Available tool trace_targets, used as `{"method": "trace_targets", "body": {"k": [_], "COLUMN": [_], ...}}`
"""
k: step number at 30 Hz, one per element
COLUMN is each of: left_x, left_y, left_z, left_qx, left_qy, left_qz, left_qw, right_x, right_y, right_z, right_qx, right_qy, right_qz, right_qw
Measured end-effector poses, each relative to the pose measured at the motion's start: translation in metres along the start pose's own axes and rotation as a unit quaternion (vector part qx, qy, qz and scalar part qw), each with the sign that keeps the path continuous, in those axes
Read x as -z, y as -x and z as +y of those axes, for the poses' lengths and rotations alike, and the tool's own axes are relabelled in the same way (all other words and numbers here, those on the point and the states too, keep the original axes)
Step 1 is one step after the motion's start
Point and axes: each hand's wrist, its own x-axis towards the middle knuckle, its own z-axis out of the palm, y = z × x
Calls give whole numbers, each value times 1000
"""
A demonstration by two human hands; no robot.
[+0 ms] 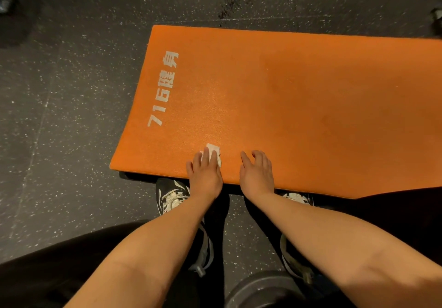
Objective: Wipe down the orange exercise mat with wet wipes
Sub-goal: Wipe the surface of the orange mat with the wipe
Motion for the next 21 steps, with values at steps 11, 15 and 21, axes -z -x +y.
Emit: {"method": "trace_targets", "body": {"k": [11, 15, 21], "left_x": [-4, 1, -11], "left_y": [13, 10, 21], "left_z": [22, 11, 53], "left_qx": [-125, 6, -102], "left_qy": [-3, 14, 44], "left_qz": [-32, -2, -17], "left_qw": [992, 1000, 994], "right_x": [9, 11, 16], "right_y": [20, 19, 22], "right_z": [14, 15, 22], "right_qx": [-28, -21, -23], "right_qy": [34, 29, -22], "right_qz": [14, 1, 29], "right_qw": [999, 999, 999]}}
